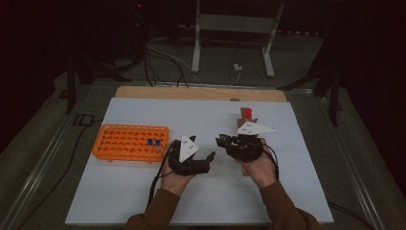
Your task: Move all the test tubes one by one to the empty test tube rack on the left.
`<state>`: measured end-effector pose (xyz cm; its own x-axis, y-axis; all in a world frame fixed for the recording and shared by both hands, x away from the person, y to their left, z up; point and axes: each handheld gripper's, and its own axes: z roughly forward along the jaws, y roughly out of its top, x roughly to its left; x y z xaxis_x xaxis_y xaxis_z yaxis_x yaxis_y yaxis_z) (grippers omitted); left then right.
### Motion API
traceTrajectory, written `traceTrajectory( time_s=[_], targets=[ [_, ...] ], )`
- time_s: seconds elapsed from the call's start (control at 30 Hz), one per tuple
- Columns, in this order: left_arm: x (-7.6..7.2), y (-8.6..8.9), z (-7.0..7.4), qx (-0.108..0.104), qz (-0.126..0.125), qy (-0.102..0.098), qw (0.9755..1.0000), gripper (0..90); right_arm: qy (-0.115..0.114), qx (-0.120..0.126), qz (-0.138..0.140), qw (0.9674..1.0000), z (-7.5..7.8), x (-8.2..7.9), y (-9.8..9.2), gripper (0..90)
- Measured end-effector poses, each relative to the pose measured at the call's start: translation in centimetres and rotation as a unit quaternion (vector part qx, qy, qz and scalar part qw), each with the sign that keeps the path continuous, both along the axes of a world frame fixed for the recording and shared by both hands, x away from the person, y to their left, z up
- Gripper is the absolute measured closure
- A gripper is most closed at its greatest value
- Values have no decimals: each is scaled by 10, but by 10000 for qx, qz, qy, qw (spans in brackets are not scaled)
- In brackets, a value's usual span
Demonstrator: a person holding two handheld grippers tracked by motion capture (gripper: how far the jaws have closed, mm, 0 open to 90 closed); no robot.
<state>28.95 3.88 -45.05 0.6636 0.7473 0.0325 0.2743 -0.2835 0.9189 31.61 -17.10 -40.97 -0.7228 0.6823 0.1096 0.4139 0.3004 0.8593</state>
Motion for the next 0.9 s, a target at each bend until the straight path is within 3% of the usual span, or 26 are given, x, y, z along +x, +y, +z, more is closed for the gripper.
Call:
traceTrajectory(
  time_s=[0.4, 0.63, 0.9],
  targets=[
    [2, -8, -4, -104, -393, 82, 9991, 602, 51, 61, 168, 9998, -2, -2, 9, 762],
    [3, -9, -4, -184, -503, 97, 9985, 712, 74, 77, 205, 9997, -3, -3, 12, 763],
    [3, -8, -5, -201, -599, 126, 9979, 740, 97, 87, 225, 9997, -3, -3, 11, 763]
  ],
)
